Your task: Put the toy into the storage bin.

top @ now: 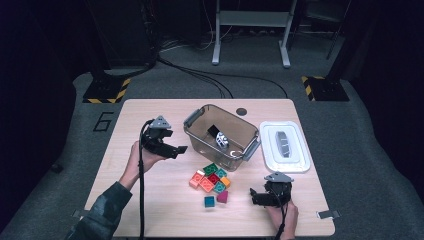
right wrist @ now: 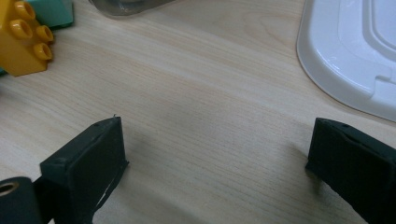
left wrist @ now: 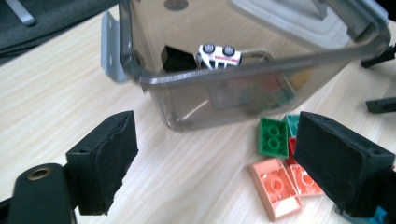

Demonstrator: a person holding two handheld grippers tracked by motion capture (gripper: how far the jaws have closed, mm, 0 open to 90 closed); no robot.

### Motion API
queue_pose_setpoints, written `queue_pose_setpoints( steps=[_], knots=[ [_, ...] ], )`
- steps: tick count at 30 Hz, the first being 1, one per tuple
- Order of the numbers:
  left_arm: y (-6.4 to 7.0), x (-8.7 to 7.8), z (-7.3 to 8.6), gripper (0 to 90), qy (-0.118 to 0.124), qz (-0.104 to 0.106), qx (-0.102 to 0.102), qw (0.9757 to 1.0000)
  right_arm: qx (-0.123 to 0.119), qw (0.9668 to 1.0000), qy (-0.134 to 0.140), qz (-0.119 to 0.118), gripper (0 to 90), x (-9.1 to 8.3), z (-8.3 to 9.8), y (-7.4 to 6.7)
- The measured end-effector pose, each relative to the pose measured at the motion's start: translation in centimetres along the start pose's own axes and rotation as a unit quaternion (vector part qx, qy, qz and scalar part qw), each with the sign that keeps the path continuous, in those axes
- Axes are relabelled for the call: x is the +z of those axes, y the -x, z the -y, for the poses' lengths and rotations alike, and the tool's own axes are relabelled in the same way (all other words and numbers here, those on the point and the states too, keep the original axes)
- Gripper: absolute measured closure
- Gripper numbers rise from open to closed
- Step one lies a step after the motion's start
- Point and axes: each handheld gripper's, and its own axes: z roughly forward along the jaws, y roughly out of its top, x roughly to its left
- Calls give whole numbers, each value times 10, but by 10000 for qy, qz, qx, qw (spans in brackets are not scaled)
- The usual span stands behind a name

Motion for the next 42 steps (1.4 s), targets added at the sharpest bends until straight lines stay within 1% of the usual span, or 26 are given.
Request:
queue_pose_setpoints(
  steps=[4, 5, 6, 9, 14, 16, 17, 18, 19, 23, 24, 25, 26, 28, 29, 30, 32, 33, 35, 36, 37, 38, 40, 42],
  knots=[
    [3, 3, 13, 120, -72, -20, -21, 10000, 2, 10000, 0, 2, 30, 0, 0, 0],
    [3, 4, 16, 117, -117, -2, -8, 9999, 3, 10000, 0, 2, 30, 0, 0, 0],
    [5, 6, 19, 115, -94, -9, -9, 10000, 2, 10000, 0, 2, 30, 0, 0, 0],
    [9, 10, 28, 110, -150, -8, 30, 9999, 3, 10000, 1, 2, 30, 0, 0, 0],
    [17, 21, 41, 102, -231, 7, 77, 9997, 4, 10000, 0, 2, 30, 0, 0, 0],
    [19, 25, 47, 97, -265, 76, 73, 9996, 8, 10000, -1, 2, 31, 0, 0, 0],
    [21, 28, 49, 97, -294, 80, 64, 9995, 68, 10000, 17, 13, 31, 0, 0, -1],
    [23, 30, 52, 96, -316, 82, 48, 9995, 23, 10000, 2, 12, 31, 0, 0, 0],
    [24, 33, 54, 95, -315, 94, 35, 9995, 52, 10000, 15, 19, 31, 0, 0, -1],
    [30, 40, 63, 97, -392, 72, 61, 9992, 48, 10000, 11, 20, 32, 0, 0, -1],
    [31, 42, 65, 97, -379, 89, 51, 9992, 74, 10000, 20, 29, 32, 0, 0, -1],
    [33, 44, 67, 97, -422, 141, 53, 9990, 55, 10000, 13, 18, 32, 0, 0, -1],
    [35, 47, 69, 97, -429, 108, 43, 9990, 41, 10000, 9, 18, 32, 0, 0, 0],
    [39, 53, 73, 96, -463, 146, 45, 9988, 56, 10000, 16, 21, 32, 0, 0, -1],
    [41, 55, 75, 97, -528, 171, 51, 9984, -4, 10000, -3, 9, 32, 0, 0, 0],
    [44, 59, 76, 96, -533, 152, 68, 9984, 4, 10000, 0, 11, 32, 0, 0, 0],
    [50, 64, 78, 96, -611, 255, 88, 9978, 4, 10000, -3, 9, 32, 0, 0, 0],
    [53, 67, 79, 97, -595, 185, 148, 9979, 6, 10000, -1, 2, 32, 0, 0, 0],
    [58, 72, 80, 119, -616, 205, 213, 9977, 7, 10000, -2, 11, 32, 0, 0, 0],
    [60, 73, 81, 138, -630, 197, 197, 9976, 4, 10000, 0, 10, 32, 0, 0, 0],
    [62, 76, 82, 142, -629, 109, 280, 9976, 10, 10000, 0, 4, 32, 0, 0, 0],
    [64, 78, 84, 154, -642, 103, 320, 9974, 7, 10000, 0, 3, 32, 0, 0, 0],
    [65, 79, 86, 164, -631, 105, 325, 9974, 3, 10000, -2, 10, 32, 0, 0, 0],
    [65, 80, 89, 233, -538, 170, 334, 9979, 4, 10000, 0, 13, 31, 0, 0, 0]
  ],
)
